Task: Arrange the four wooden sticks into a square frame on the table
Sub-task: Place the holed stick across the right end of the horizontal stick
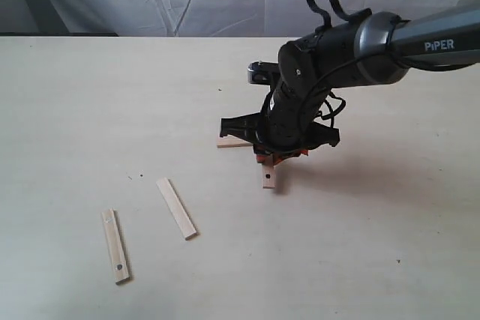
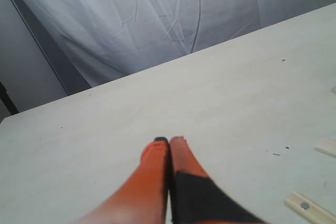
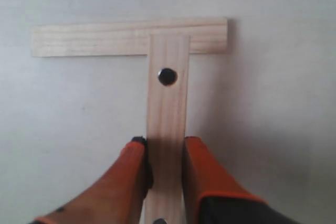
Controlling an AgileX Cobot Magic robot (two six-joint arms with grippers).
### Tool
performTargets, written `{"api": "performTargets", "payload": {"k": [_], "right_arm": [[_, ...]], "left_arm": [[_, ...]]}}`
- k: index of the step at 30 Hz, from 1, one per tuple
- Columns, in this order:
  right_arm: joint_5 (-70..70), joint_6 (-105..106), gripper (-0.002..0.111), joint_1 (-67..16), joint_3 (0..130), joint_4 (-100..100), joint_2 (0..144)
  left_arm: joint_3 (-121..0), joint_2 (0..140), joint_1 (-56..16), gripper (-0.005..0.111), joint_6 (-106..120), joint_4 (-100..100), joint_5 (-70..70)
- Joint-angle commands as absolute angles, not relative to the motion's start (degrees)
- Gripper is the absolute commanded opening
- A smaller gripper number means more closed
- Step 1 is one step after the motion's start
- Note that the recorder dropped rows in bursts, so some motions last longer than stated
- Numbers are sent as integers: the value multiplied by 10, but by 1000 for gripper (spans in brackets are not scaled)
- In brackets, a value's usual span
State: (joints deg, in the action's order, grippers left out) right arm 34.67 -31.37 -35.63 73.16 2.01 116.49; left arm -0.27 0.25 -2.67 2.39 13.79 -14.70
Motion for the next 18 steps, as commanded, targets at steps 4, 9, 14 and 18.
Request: {"api": "performTargets", "payload": {"k": [4,9,14,18], "right_arm": [[325,-319,0,-354,735,-24,1176],[325,-319,1,-354,735,-25,1185],[324,-319,11,-354,735,-27,1185],[324,-319,43,-354,735,-27,1185]], "left_arm": [[0,0,-29,0,19,140,-145],[0,0,-29,0,19,140,-145],[0,0,-29,0,19,140,-145],[0,0,-29,0,19,140,-145]]}}
